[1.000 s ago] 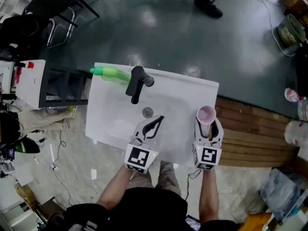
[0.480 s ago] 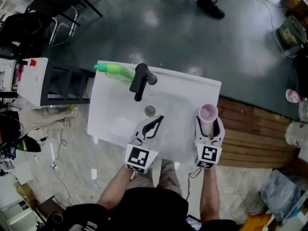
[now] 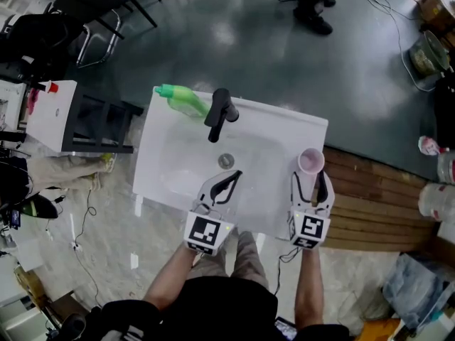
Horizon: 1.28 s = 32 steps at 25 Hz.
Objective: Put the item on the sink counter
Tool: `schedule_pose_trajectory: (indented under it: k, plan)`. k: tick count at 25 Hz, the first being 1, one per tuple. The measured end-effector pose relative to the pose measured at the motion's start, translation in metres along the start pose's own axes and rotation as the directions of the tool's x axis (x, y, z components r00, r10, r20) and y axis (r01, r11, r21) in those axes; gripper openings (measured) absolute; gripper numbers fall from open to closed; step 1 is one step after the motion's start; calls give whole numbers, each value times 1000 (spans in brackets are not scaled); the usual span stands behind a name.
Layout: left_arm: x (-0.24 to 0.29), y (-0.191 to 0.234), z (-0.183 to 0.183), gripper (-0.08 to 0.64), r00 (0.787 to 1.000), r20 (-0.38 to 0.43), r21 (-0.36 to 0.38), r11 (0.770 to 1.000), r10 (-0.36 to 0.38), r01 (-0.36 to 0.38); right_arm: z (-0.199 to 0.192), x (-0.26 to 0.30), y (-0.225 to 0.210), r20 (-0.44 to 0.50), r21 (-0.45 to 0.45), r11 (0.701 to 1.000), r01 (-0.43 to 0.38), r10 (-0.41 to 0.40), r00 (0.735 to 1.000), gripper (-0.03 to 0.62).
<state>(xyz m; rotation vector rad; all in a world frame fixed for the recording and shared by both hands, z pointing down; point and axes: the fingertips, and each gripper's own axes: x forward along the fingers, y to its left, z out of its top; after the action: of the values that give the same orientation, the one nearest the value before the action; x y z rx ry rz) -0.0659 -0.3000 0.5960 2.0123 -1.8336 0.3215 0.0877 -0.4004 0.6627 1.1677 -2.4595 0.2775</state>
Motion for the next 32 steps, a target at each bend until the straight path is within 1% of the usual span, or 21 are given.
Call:
schedule_pose_trajectory:
  k: [2, 6, 7, 10, 15, 18, 21, 23, 27, 32]
  plan:
    - [-8, -1, 3, 2, 1000, 19, 14, 1000, -2, 2, -2, -8, 3, 3, 4, 1000, 2, -2, 1000, 302]
    - [-28, -1, 14, 2, 998, 57, 41, 999, -6, 3, 8, -27, 13, 19, 1, 1000, 12, -12, 1000, 302]
    - [-34, -2, 16, 2, 998, 55, 39, 999, -4, 2, 11, -33, 15, 24, 0, 1000, 15, -15, 1000, 302]
    - [-52, -5, 21, 2, 998, 56, 18, 1000, -1, 0, 27, -50, 24, 45, -6, 1000, 19, -19, 999, 293]
    - [-81, -1, 41, 2, 991, 134, 62, 998, 3, -11, 50, -70, 46, 103, -23, 1000, 5, -3, 995, 265]
    - [-104, 4, 49, 2, 988, 152, 58, 998, 20, -29, 66, -85, 64, 128, -30, 1000, -2, 6, 992, 253]
    - [-127, 9, 61, 2, 983, 181, 62, 997, 36, -48, 83, -100, 82, 152, -40, 999, -11, 17, 988, 230]
    - [-144, 12, 66, 2, 980, 196, 64, 996, 45, -58, 87, -110, 94, 160, -48, 999, -21, 28, 987, 204]
    - [-176, 21, 75, 2, 972, 225, 67, 995, 60, -77, 104, -130, 124, 207, -64, 997, -50, 62, 976, 159]
    - [-216, 33, 81, 2, 963, 256, 68, 993, 79, -99, 121, -153, 161, 245, -87, 994, -63, 83, 966, 129]
